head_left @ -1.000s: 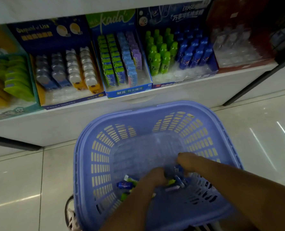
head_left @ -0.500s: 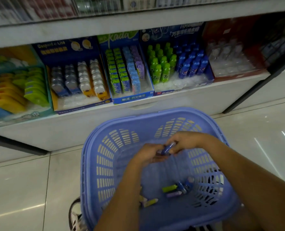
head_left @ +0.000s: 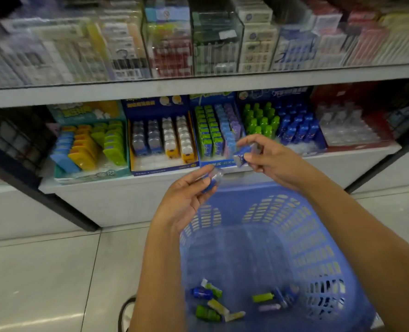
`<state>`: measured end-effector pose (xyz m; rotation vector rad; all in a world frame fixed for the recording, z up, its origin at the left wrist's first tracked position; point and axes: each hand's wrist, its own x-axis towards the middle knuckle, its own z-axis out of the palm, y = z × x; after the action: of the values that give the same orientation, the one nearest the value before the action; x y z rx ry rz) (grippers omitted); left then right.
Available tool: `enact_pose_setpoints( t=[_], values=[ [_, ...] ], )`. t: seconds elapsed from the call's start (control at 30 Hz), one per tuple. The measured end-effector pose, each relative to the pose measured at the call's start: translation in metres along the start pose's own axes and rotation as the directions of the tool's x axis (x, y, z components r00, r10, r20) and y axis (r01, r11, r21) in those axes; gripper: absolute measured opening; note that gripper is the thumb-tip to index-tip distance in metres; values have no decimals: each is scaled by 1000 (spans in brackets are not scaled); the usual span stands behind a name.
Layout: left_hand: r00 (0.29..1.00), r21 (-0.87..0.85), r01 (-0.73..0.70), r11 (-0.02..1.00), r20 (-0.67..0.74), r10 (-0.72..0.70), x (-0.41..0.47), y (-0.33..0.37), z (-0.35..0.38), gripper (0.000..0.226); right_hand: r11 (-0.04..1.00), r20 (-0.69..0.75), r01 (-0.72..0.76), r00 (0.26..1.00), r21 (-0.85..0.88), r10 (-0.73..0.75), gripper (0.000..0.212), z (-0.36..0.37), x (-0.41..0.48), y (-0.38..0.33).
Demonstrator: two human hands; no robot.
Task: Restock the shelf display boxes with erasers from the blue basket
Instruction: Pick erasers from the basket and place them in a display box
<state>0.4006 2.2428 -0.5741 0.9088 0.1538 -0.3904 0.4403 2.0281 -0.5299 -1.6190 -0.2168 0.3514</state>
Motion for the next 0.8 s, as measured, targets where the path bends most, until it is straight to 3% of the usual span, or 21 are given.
enact_pose_setpoints(
  t=[0.13,0.23,0.3,0.4,0.6,0.8],
  values=[
    [985,-43,-134,990,-115,128,-5,18,-4,22,997,-32,71,997,-29,-72,19,36,26,-22],
    [930,-23,-244,969,-289,227,-10,29,-12,10,948,-31,81,995,-307,-95,14,66,49,-29],
    [881,-39,-297,954,-397,258,-13,37,-22,13,859,22,142,988,-492,-151,17,89,68,-31],
    [830,-15,-346,938,-471,299,-19,46,-41,14,644,143,259,963,-720,-227,31,124,98,-35],
    [731,143,-381,914,-559,392,-28,54,-69,16,520,177,294,948,-802,-264,26,166,135,-26],
    [770,69,-386,920,-526,362,-32,59,-84,16,423,182,267,956,-866,-231,23,175,145,-14]
  ],
)
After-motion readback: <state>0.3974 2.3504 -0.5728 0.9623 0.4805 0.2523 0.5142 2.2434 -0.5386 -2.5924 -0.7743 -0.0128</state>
